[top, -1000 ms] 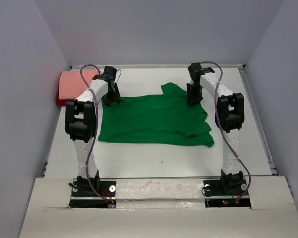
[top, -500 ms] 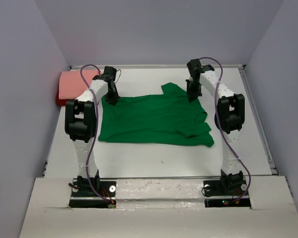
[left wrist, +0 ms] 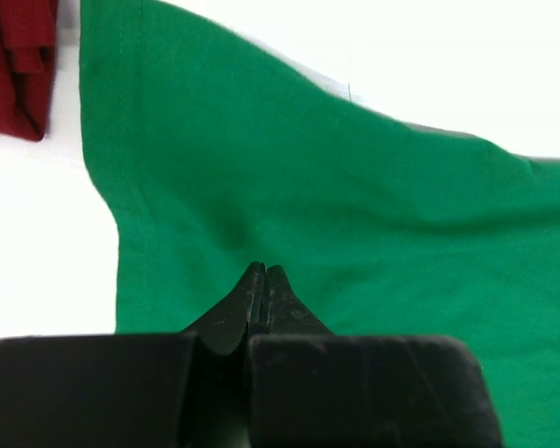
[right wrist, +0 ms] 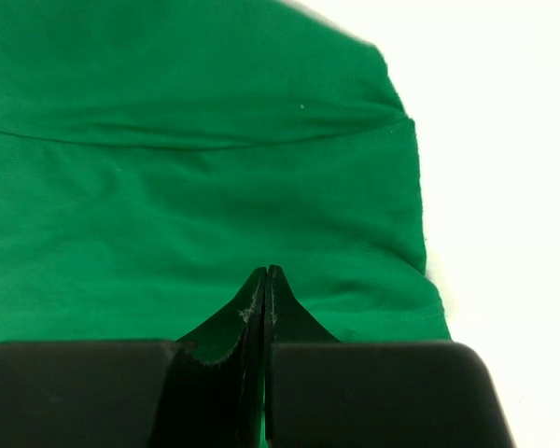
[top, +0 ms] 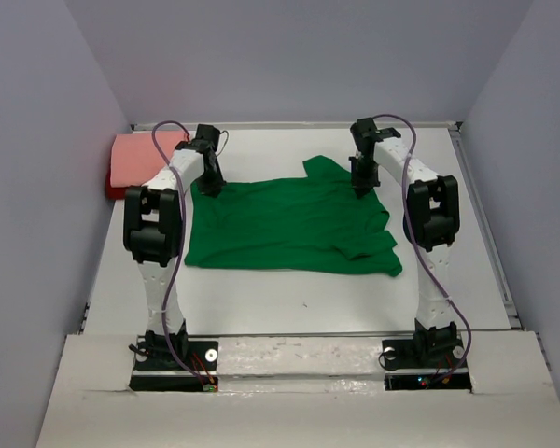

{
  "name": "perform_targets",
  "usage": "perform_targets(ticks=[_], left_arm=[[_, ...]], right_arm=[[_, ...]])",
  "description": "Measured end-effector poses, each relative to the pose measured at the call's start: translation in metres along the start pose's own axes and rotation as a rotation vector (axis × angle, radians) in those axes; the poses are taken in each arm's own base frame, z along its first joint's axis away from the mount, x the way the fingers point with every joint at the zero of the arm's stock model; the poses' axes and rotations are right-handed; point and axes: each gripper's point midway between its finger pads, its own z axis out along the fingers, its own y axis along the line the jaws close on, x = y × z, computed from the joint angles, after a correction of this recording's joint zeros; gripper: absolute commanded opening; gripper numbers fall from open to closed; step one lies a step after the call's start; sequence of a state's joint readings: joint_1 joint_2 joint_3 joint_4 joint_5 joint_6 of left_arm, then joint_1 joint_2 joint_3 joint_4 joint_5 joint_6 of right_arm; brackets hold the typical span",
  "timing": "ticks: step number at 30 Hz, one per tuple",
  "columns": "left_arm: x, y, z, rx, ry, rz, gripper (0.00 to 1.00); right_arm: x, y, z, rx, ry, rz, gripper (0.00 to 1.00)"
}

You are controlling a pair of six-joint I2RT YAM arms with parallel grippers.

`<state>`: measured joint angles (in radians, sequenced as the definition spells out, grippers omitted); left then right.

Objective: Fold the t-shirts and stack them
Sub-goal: Grap the side of the flattened tshirt furthest away from the robot with both arms

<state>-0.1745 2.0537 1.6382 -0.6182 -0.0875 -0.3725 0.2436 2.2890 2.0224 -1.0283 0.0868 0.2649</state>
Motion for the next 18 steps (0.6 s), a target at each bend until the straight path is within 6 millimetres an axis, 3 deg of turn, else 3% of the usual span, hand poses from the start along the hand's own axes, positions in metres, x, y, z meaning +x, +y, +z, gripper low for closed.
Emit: perform_targets(ticks=[8, 18], left_arm=[[0.008, -0.005, 0.035, -0.006, 0.058, 0.005, 0.0], [-0.007, -0.016, 0.042, 0.021, 0.043, 0.001, 0.0]], right_arm=[[0.005, -0.001, 0.009, 0.004, 0.014, -0.005, 0.0], [0.015, -0.001, 0.027, 0.005, 0.037, -0.002, 0.0]])
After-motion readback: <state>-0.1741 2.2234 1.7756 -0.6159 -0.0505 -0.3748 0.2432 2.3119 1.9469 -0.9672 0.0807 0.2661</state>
